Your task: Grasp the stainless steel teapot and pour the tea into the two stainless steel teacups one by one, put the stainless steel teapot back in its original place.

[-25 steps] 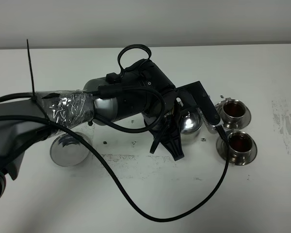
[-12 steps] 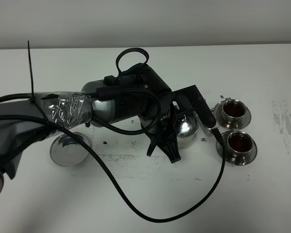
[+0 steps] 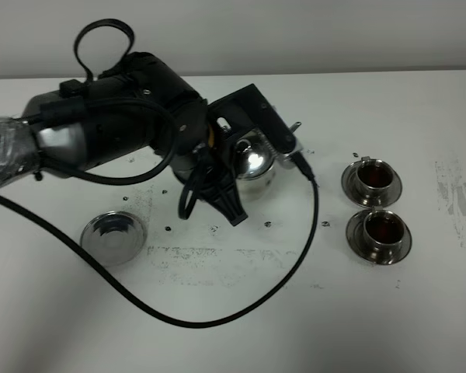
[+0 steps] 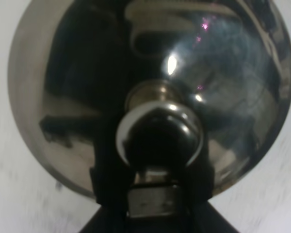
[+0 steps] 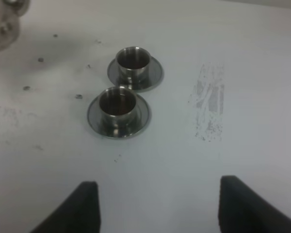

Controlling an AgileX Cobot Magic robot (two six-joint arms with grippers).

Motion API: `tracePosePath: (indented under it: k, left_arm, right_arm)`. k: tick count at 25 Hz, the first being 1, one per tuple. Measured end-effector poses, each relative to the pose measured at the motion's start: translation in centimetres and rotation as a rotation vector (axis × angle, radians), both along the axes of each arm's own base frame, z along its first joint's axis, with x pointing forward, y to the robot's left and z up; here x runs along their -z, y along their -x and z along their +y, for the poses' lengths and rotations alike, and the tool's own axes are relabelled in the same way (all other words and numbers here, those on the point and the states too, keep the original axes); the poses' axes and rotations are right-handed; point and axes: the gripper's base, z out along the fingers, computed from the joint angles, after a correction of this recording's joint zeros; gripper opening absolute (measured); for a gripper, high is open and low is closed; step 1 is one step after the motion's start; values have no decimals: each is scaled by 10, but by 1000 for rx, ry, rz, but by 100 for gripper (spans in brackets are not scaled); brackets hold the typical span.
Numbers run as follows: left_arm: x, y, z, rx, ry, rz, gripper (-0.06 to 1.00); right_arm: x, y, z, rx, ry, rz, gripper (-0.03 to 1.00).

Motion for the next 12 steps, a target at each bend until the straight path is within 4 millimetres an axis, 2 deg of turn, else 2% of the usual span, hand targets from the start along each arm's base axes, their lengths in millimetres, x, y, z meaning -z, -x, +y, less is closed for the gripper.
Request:
tracePosePath:
  k: [5,12]
  left_arm:
    - [3,11,40,-119,12,23,19]
    - [8,18,85,-300,52,33,19]
  right_arm:
    - [0,0,0,0,0,0,51]
    - [0,0,0,0,0,0,51]
